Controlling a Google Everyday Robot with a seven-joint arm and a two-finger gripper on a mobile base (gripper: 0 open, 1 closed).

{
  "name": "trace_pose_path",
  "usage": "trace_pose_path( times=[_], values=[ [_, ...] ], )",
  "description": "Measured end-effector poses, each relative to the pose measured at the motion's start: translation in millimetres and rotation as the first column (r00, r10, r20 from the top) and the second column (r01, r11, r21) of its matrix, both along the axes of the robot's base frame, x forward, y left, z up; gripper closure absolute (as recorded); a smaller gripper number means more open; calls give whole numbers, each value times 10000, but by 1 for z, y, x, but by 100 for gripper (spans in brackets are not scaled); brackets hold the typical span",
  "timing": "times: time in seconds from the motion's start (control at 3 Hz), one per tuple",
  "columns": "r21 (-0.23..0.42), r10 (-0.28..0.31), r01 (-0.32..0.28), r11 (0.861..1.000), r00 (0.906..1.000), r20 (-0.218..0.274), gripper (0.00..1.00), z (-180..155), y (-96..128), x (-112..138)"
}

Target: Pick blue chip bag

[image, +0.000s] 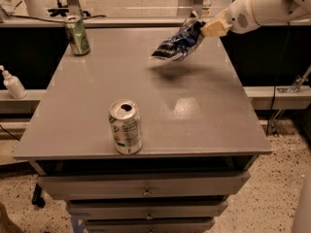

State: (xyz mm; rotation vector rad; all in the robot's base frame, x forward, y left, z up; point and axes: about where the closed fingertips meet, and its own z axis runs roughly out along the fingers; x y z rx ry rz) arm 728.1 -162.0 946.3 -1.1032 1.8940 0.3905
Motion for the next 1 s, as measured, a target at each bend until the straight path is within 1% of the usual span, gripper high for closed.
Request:
trace_pose_path(
  times=[0.33,0.67,1.0],
  values=[
    [871,-96,108,9961,9998,-145,100,24,2,-10],
    [1652,-108,170,9861,9992,-381,100,53,12,-27],
    [1737,-111,185,9846,9990,-429,100,56,13,-28]
  ],
)
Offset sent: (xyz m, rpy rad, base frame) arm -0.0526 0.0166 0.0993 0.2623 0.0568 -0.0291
